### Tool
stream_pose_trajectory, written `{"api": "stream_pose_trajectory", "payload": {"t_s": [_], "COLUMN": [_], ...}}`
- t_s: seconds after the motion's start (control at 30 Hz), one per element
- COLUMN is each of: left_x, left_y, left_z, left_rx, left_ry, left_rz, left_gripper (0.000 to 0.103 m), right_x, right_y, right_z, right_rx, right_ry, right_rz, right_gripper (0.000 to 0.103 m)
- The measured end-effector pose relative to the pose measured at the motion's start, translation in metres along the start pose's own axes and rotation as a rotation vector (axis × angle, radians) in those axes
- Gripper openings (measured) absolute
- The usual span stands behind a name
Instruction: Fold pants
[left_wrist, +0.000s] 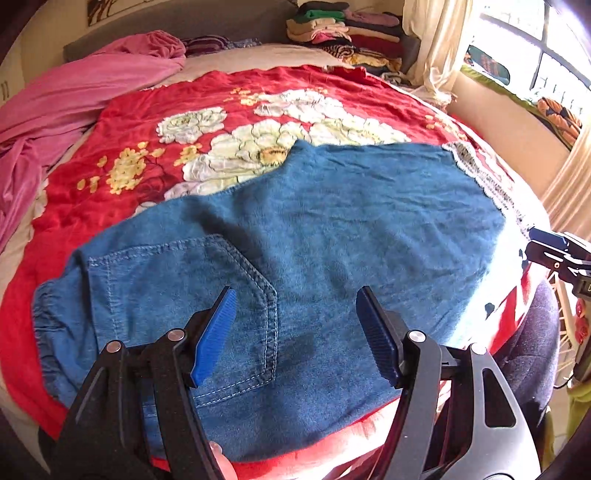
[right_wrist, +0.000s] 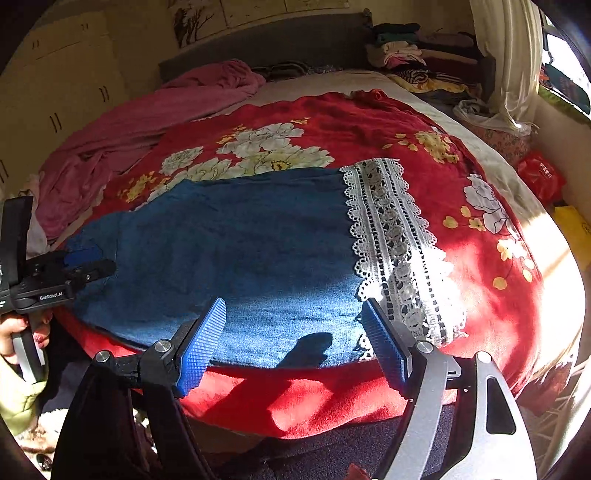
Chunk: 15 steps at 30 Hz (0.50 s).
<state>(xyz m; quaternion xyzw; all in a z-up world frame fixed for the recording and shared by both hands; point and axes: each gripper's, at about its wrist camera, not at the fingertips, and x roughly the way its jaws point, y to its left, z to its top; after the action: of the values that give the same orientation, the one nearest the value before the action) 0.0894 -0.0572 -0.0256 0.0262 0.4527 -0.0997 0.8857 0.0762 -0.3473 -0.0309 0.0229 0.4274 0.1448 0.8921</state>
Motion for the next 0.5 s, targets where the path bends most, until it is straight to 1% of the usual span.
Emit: {"api": "stream_pose_trajectory", "payload": {"t_s": [0.07, 0.17, 0.2, 0.27, 0.33, 0.4, 0.5], "left_x": [0.017, 0.024, 0.024, 0.02, 0.009, -0.008, -0.027], "left_y": [0.003, 0.01, 0.01, 0.009, 0.009, 0.003, -0.012], "left_z": [-0.007, -0.014, -0.014, -0.011, -0.007, 0.0, 0.016], "left_rx": [0.004, 0.003, 0.004, -0.005, -0.019, -0.014, 0.035], "left_ry": [0.03, 0.015, 0.015, 0.018, 0.01, -0.03, -0.082], "left_rz": [0.021, 0.004, 0.004, 0.003, -0.025, -0.055, -0.065], "left_gripper": [0.06, 0.061, 0.061, 0.061, 0.065, 0.069, 0.077], "right_x": [0.013, 0.017, 0.016, 0.004, -0.018, -0.038, -0.051], "right_y": [-0.007, -0.009, -0.008, -0.01, -0.014, -0.022, -0.039], "right_z": [-0.005, -0.007, -0.007, -0.006, -0.004, -0.003, -0.001], "right_rx": [0.025, 0.033, 0.033, 0.048, 0.066, 0.087, 0.132], "right_ry": [0.045, 0.039, 0.036, -0.006, -0.082, -0.137, -0.157], "right_rz": [-0.001, 0.008, 0.014, 0.046, 0.072, 0.06, 0.027], "right_gripper": [0.075, 0.075, 0.077, 0.077, 0.077, 0.078, 0.082]}}
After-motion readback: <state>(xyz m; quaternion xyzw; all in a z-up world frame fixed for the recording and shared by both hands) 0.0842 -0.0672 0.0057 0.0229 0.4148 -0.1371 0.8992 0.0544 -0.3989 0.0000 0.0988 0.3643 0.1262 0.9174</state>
